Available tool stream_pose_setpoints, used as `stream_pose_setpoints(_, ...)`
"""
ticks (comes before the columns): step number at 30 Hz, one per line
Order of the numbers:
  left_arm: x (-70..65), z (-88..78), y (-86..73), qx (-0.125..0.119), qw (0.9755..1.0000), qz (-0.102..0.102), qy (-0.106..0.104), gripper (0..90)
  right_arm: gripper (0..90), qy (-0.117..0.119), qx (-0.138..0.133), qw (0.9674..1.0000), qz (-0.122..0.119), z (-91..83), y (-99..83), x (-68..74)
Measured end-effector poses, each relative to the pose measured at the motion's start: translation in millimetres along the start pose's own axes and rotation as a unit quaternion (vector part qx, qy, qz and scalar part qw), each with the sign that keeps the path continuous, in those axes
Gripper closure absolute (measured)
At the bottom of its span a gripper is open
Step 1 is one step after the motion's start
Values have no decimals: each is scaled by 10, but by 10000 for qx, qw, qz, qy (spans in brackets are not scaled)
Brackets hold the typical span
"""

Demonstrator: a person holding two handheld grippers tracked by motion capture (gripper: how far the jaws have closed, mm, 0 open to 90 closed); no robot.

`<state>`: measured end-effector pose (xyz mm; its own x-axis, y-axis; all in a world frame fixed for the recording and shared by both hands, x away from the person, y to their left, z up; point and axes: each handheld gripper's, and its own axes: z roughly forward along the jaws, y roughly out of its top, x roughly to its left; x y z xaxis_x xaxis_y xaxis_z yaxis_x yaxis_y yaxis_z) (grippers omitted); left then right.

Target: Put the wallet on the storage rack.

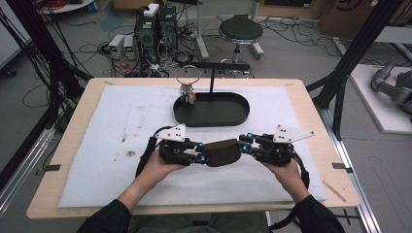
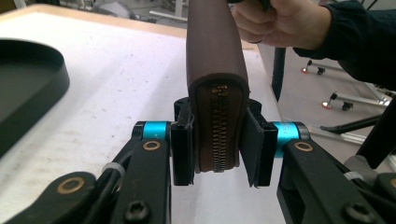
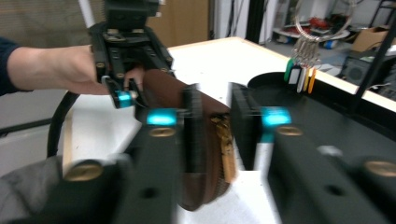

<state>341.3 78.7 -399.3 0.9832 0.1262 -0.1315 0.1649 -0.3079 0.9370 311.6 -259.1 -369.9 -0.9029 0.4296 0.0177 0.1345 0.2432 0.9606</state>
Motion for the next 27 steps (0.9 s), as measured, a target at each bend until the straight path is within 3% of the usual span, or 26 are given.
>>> stream_pose_setpoints(3, -14, -72, 50, -13, 9999, 123, -6, 678, 528, 42, -67, 9998, 177, -23, -5, -39)
stream_pose_setpoints(8, -29, -164, 115, -46, 9995, 289, -102, 678, 428, 361, 22, 9989, 301, 5, -16, -61)
stream_pose_setpoints(13, -56, -148, 135, 191, 9984, 462, -278, 678, 376, 716, 327, 9965, 288, 119, -35, -26)
stream_pose_setpoints(16, -79, -108, 136, 340, 9972, 550, -369, 678, 399, 971, 514, 9937, 227, 188, -52, 3)
stream_pose_setpoints(20, -90, -78, 132, 459, 9962, 622, -406, 676, 589, 1242, 629, 9902, 99, 221, -61, 38)
stream_pose_setpoints(23, -93, -77, 135, 292, 9975, 512, -385, 658, 650, 1304, 556, 9899, 98, 193, -52, 32)
stream_pose_setpoints(27, -62, -78, 123, -72, 9988, 303, -382, 552, 686, 1264, 406, 9911, 72, 158, -35, 46)
